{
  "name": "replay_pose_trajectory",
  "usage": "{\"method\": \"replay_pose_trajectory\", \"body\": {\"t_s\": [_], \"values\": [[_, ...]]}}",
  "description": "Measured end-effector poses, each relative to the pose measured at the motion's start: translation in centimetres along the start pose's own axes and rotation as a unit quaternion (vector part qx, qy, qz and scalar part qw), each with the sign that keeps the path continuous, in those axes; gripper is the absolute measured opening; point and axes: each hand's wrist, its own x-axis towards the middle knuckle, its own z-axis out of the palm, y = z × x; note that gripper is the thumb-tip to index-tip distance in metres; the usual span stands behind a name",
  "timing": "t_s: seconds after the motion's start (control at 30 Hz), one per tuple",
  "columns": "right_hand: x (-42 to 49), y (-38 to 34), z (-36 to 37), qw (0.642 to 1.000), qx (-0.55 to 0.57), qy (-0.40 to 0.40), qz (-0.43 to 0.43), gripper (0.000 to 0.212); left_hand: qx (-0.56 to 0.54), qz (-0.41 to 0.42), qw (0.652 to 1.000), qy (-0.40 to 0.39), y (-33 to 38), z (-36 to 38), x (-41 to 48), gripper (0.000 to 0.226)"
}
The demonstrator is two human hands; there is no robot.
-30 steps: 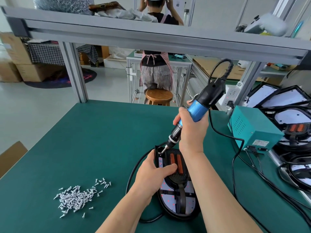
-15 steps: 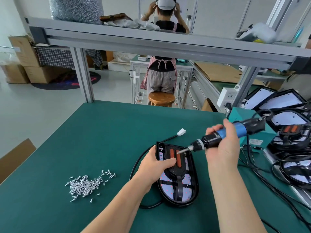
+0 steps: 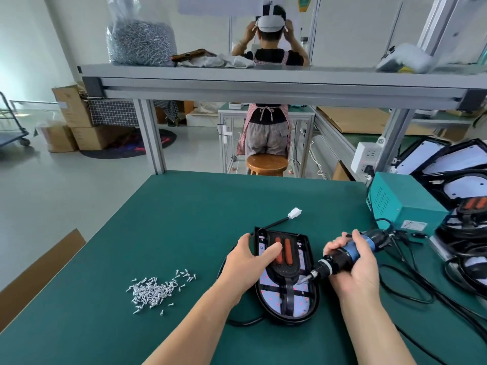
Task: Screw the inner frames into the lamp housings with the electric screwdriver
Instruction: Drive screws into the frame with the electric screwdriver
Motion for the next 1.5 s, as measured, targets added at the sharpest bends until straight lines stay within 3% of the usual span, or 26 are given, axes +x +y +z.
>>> {"method": "replay_pose_trajectory", "body": {"t_s": [0.03,0.07,0.13,0.2,0.47,0.67,0.8,0.87,1.0,1.23,1.5], "values": [[0.1,-0.1,0.1,1.0,0.005,-0.003,-0.002,0.017,0.046,0.006,0.998,0.039,0.0,-0.4,-0.1,0.074],[0.3,-0.2,0.1,1.0,0.009,-0.004,-0.003,0.017,0.089,0.022,0.992,0.085,-0.2,-1.1,-0.3,0.066],[0.5,-0.2,0.0,1.0,0.015,-0.007,-0.003,0.017,0.161,0.063,0.969,0.175,-1.0,-3.3,-0.5,0.028],[0.6,-0.3,-0.1,1.0,0.018,-0.008,-0.001,0.017,0.233,0.076,0.943,0.227,-2.1,-6.3,-0.8,0.017],[1.0,-0.3,-0.2,1.0,0.03,-0.003,-0.001,0.017,0.369,0.038,0.917,0.149,-3.8,-10.7,-1.6,0.02],[0.8,0.2,-0.2,0.999,0.033,-0.002,0.004,0.015,0.434,0.027,0.889,0.142,-4.5,-10.6,-1.4,0.028],[0.3,0.5,-0.1,0.999,0.037,-0.002,0.016,0.015,0.454,0.046,0.876,0.155,-4.3,-10.2,-2.2,0.017],[0.1,0.6,0.0,0.999,0.038,-0.001,0.022,0.016,0.422,0.072,0.886,0.181,-3.8,-9.6,-2.8,0.013],[0.2,0.6,0.2,0.998,0.056,0.002,0.038,0.014,0.246,0.124,0.939,0.207,-1.0,-7.1,-3.7,0.02],[0.8,-0.2,0.4,0.995,0.089,0.012,0.034,0.016,0.12,0.188,0.973,0.053,3.6,0.2,-3.7,0.026],[0.9,-0.3,0.9,0.996,0.084,-0.023,-0.003,0.022,0.006,0.15,0.989,0.0,2.6,2.6,-3.4,0.037]]}}
